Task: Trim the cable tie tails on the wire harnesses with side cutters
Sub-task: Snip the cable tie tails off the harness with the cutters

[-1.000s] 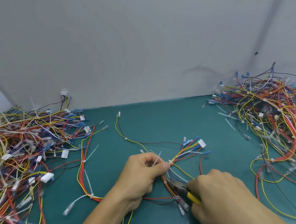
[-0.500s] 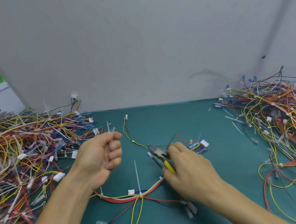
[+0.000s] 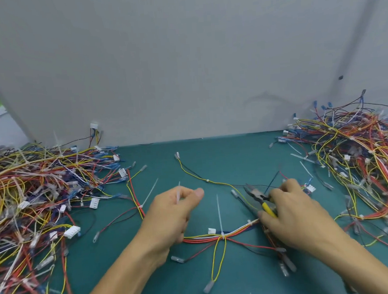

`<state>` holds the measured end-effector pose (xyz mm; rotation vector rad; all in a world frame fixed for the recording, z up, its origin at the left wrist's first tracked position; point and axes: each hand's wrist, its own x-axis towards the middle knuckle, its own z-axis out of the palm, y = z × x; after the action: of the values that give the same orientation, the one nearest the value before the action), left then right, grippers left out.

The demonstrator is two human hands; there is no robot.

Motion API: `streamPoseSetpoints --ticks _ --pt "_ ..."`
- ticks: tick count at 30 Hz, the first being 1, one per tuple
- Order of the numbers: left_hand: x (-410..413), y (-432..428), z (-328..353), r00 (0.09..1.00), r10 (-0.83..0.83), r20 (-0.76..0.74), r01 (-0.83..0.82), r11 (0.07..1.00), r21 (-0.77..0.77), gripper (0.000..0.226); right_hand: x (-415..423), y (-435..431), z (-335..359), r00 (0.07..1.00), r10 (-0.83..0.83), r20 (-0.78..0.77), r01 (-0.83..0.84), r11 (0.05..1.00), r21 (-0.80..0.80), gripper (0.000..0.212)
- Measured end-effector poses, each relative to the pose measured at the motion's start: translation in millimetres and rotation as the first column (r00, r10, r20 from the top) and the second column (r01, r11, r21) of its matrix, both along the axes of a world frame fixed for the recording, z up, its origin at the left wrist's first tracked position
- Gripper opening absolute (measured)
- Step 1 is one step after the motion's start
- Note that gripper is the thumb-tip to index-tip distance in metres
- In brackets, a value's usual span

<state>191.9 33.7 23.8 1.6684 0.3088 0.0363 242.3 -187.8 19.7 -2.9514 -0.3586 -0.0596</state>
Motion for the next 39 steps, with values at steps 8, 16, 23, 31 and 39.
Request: streamPoseSetpoints --ticks 8,16,23,31,39 --pt "17 -3 4 0.980 -0.199 -0.012 0.147 0.677 0.721 0.022 -33 -18 76 0.974 0.184 -0.129 -0.194 0.978 -0.072 0.032" --pt "23 -14 -19 0.944 -0.307 -0.117 0.307 0.695 0.650 0.010 -11 -8 36 0.878 0.425 -0.222 -0.457 0.881 -0.119 0.031" --pt "16 -7 -26 0.944 -0.329 0.009 0.276 0.807 0.522 0.012 -4 -5 18 0.878 0.452 -0.157 -0.463 0.885 -0.046 0.027" --pt "15 -6 -25 0.933 -0.360 0.009 0.317 0.833 0.454 0.013 -4 -2 16 0.861 0.466 -0.203 -0.482 0.875 -0.037 0.016" --pt "14 -4 -22 0.920 -0.391 -0.001 0.361 0.849 0.387 0.015 -2 -4 18 0.854 0.466 -0.230 -0.482 0.876 -0.016 0.017"
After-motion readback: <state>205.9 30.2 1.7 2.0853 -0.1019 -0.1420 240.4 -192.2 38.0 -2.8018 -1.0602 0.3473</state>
